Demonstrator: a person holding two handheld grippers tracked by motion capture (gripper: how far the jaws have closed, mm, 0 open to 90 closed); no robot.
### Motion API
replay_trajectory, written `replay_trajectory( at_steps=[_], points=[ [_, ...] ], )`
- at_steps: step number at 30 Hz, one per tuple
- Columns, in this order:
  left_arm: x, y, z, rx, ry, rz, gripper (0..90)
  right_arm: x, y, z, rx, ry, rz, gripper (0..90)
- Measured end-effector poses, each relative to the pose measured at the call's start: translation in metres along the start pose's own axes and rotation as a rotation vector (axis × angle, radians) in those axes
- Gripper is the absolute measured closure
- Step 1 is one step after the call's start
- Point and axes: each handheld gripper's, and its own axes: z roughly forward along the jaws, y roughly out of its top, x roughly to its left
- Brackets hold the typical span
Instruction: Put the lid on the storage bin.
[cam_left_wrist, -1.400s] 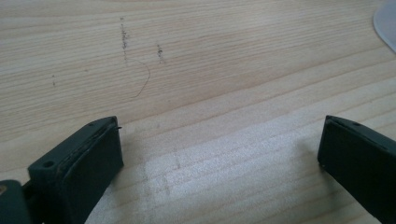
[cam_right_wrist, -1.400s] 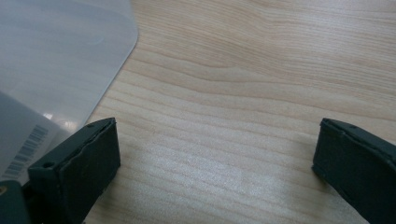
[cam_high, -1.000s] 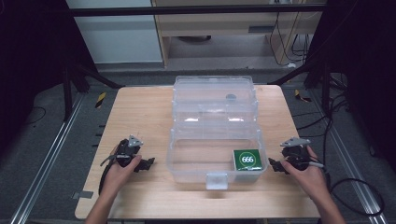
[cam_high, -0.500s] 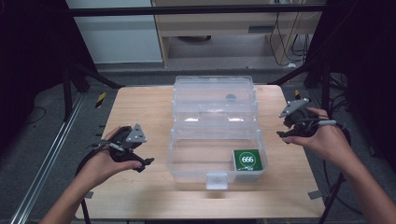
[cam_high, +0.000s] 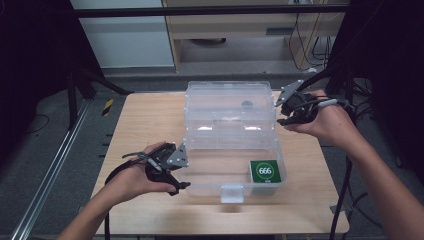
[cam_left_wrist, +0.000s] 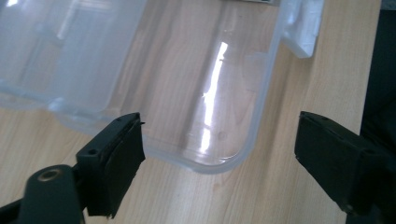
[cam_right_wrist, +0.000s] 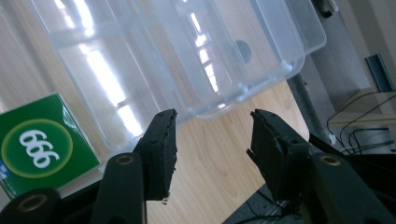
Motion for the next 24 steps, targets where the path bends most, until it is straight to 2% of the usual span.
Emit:
replay_trajectory(
  at_steps=[1, 3, 5, 6, 7, 8, 10, 11, 14, 18, 23, 24],
  points=[
    [0.000, 0.000, 0.000, 0.000, 0.000, 0.000, 17.2, 0.000, 0.000, 0.000, 0.000, 0.000, 0.000, 51.3],
    [-0.002, 0.003, 0.010, 0.018, -0.035, 0.013, 19.5, 0.000, 0.008, 0.002, 0.000, 0.006, -0.021, 53.5],
    [-0.003, 0.005, 0.014, 0.020, -0.044, 0.016, 21.1, 0.001, 0.010, 0.002, 0.000, 0.009, -0.030, 54.1],
    [-0.004, 0.008, 0.019, 0.023, -0.062, 0.021, 24.4, 0.001, 0.015, 0.004, -0.003, 0.009, -0.041, 56.3],
    [-0.004, 0.008, 0.019, 0.023, -0.062, 0.021, 27.8, 0.001, 0.015, 0.004, -0.003, 0.009, -0.041, 56.3],
    [-0.007, 0.011, 0.025, 0.039, -0.084, 0.043, 29.6, 0.001, 0.019, 0.004, -0.008, 0.011, -0.053, 58.8],
    [-0.009, 0.012, 0.029, 0.053, -0.096, 0.055, 32.4, 0.001, 0.023, 0.005, -0.015, 0.016, -0.067, 60.2],
    [-0.011, 0.015, 0.035, 0.082, -0.111, 0.086, 33.3, 0.001, 0.024, 0.005, -0.018, 0.021, -0.067, 60.3],
    [-0.013, 0.018, 0.044, 0.112, -0.122, 0.106, 36.4, 0.001, 0.029, 0.006, -0.013, 0.017, -0.081, 60.3],
    [-0.013, 0.021, 0.050, 0.130, -0.134, 0.100, 40.2, 0.001, 0.033, 0.007, -0.015, 0.020, -0.086, 60.2],
    [-0.010, 0.022, 0.058, 0.148, -0.147, 0.091, 51.6, 0.002, 0.039, 0.010, -0.015, 0.025, -0.109, 60.0],
    [-0.009, 0.022, 0.060, 0.151, -0.148, 0.089, 51.6, 0.002, 0.040, 0.011, -0.014, 0.023, -0.114, 60.0]
  ],
)
